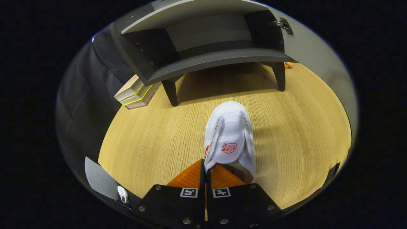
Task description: Open the shoe cabinet door, grab the shoes and put them into the shoe cabinet, then close the shoe cabinet door.
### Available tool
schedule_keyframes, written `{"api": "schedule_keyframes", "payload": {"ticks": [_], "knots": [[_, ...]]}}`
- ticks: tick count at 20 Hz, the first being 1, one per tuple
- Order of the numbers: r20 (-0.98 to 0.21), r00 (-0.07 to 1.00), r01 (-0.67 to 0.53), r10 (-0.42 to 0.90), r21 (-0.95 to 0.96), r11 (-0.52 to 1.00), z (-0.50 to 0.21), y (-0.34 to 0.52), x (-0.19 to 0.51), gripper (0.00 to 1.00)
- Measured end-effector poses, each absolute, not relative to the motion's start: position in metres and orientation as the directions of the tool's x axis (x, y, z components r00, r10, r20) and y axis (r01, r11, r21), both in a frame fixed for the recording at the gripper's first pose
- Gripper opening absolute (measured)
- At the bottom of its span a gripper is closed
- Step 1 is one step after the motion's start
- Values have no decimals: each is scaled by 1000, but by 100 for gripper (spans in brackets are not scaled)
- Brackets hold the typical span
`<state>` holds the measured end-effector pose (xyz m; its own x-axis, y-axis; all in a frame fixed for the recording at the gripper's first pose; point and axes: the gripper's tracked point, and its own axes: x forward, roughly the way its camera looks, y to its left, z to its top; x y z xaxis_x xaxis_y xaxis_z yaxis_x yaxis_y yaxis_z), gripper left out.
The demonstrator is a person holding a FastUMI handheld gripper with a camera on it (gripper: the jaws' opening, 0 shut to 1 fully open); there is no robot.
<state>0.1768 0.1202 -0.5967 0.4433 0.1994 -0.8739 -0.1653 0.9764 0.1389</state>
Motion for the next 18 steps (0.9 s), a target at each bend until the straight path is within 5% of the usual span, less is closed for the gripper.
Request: {"api": "schedule_keyframes", "payload": {"ticks": [18], "knots": [[-741,649,-210,172,42,977,-424,131,186,0]]}}
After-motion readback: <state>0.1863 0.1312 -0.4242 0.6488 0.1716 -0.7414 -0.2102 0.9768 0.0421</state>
